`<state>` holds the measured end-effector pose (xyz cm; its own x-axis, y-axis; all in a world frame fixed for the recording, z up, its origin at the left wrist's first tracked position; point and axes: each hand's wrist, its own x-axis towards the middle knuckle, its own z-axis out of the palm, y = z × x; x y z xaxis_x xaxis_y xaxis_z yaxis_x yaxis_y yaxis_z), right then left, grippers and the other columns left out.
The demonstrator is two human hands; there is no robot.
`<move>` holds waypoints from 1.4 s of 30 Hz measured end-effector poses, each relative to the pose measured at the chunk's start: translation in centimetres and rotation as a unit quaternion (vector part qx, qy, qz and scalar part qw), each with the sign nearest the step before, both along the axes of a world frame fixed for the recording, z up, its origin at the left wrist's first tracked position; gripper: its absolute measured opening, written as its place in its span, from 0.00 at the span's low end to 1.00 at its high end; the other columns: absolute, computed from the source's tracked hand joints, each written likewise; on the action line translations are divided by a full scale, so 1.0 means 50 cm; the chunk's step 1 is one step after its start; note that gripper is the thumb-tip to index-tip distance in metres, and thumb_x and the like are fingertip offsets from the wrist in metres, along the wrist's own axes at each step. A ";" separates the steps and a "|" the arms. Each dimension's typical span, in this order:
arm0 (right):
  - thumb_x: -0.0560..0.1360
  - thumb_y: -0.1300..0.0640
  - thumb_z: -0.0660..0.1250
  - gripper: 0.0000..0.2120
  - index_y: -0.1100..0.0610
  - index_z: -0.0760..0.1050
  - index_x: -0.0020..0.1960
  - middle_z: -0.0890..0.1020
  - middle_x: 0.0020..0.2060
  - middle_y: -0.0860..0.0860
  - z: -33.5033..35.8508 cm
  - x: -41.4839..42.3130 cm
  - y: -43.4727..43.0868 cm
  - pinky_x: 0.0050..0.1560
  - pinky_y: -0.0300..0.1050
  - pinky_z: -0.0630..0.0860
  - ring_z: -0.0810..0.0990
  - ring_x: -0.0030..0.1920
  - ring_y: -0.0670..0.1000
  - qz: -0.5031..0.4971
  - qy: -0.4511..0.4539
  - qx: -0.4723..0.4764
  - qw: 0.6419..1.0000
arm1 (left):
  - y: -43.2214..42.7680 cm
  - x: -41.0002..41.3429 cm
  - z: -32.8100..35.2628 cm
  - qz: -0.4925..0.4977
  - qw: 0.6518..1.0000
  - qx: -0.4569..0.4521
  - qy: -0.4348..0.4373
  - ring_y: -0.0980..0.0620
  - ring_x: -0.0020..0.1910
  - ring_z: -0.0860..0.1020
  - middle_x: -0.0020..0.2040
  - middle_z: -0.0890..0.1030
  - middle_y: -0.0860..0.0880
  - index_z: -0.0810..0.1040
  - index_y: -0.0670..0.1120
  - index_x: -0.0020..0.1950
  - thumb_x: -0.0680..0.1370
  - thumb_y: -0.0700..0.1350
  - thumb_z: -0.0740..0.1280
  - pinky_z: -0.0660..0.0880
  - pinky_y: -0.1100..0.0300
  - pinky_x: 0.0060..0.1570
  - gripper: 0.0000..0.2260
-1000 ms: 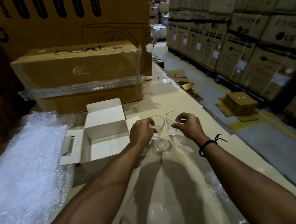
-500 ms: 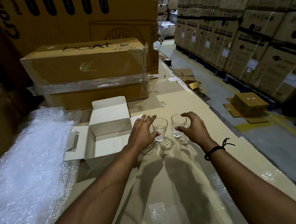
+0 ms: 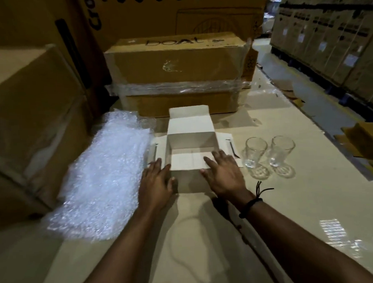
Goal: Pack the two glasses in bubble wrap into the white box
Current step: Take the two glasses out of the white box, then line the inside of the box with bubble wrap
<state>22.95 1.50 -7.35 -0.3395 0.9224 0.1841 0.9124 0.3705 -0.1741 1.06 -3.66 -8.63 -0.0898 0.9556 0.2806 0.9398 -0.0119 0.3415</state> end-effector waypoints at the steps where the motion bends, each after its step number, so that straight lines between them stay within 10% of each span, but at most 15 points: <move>1: 0.80 0.39 0.50 0.26 0.50 0.66 0.72 0.66 0.73 0.54 -0.004 0.000 0.004 0.73 0.53 0.54 0.57 0.75 0.56 -0.001 -0.014 0.001 1.000 | 0.004 -0.003 0.001 -0.010 1.000 -0.007 -0.006 0.38 0.70 0.70 0.71 0.71 0.38 0.78 0.44 0.66 0.75 0.50 0.62 0.63 0.46 0.70 0.22; 9: 0.78 0.45 0.56 0.20 0.57 0.78 0.59 0.79 0.59 0.55 0.030 -0.039 -0.032 0.63 0.52 0.69 0.75 0.61 0.58 0.070 0.089 0.147 0.983 | -0.025 -0.115 0.023 0.059 0.980 0.187 -0.029 0.42 0.60 0.76 0.61 0.81 0.44 0.81 0.44 0.60 0.75 0.43 0.68 0.71 0.49 0.60 0.14; 12: 0.76 0.50 0.61 0.14 0.57 0.79 0.54 0.82 0.51 0.54 0.005 -0.124 -0.090 0.51 0.47 0.77 0.80 0.50 0.56 0.175 0.153 0.089 0.969 | -0.037 -0.187 0.023 0.196 0.981 0.004 0.004 0.40 0.59 0.73 0.60 0.79 0.46 0.81 0.48 0.61 0.75 0.53 0.70 0.67 0.48 0.57 0.17; 16: 0.76 0.48 0.63 0.23 0.59 0.73 0.67 0.75 0.65 0.56 -0.077 -0.211 -0.109 0.70 0.46 0.63 0.71 0.67 0.56 0.155 0.118 -0.032 0.980 | -0.025 -0.230 0.015 0.200 0.971 -0.123 0.050 0.43 0.59 0.74 0.59 0.80 0.47 0.82 0.52 0.59 0.76 0.56 0.68 0.66 0.51 0.57 0.14; 25: 0.75 0.47 0.61 0.23 0.62 0.77 0.61 0.79 0.60 0.58 -0.121 -0.231 -0.103 0.64 0.51 0.72 0.77 0.62 0.57 0.136 0.102 0.025 0.985 | -0.028 -0.263 0.050 0.197 0.957 -0.008 -0.215 0.42 0.50 0.80 0.51 0.84 0.45 0.84 0.46 0.50 0.80 0.46 0.66 0.74 0.53 0.53 0.08; 31: 0.74 0.45 0.61 0.23 0.59 0.77 0.62 0.79 0.62 0.56 -0.119 -0.238 -0.107 0.67 0.41 0.63 0.75 0.64 0.54 0.110 0.099 0.038 0.988 | -0.032 -0.292 0.048 0.172 0.960 -0.056 -0.215 0.51 0.39 0.79 0.39 0.82 0.52 0.81 0.47 0.40 0.73 0.48 0.75 0.69 0.60 0.35 0.07; 35: 0.76 0.48 0.65 0.22 0.58 0.74 0.66 0.74 0.67 0.55 -0.113 -0.239 -0.106 0.69 0.38 0.56 0.69 0.69 0.52 0.121 0.105 -0.011 0.987 | -0.042 -0.301 0.043 0.141 0.960 0.020 -0.243 0.47 0.44 0.80 0.44 0.84 0.48 0.82 0.45 0.47 0.78 0.47 0.69 0.75 0.56 0.43 0.07; 38: 0.77 0.50 0.64 0.11 0.56 0.80 0.49 0.83 0.52 0.53 -0.074 -0.243 -0.113 0.57 0.42 0.71 0.77 0.54 0.48 0.092 0.203 -0.068 0.973 | -0.070 -0.297 0.038 0.073 0.962 0.112 -0.239 0.46 0.48 0.80 0.49 0.84 0.45 0.83 0.40 0.53 0.80 0.42 0.67 0.74 0.58 0.49 0.07; 42: 0.76 0.37 0.60 0.26 0.59 0.76 0.36 0.81 0.30 0.53 0.018 -0.306 -0.120 0.37 0.48 0.75 0.80 0.33 0.52 -0.008 0.386 -0.119 0.915 | -0.122 -0.294 0.029 -0.008 0.957 0.205 -0.204 0.49 0.44 0.80 0.45 0.83 0.48 0.83 0.41 0.49 0.78 0.39 0.68 0.76 0.52 0.46 0.05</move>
<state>7.64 -4.49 -6.46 -0.1800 0.9712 0.1564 0.4890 0.2263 -0.8424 -13.64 -9.76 -7.17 -0.2590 0.7744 0.5772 0.7274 -0.2368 0.6441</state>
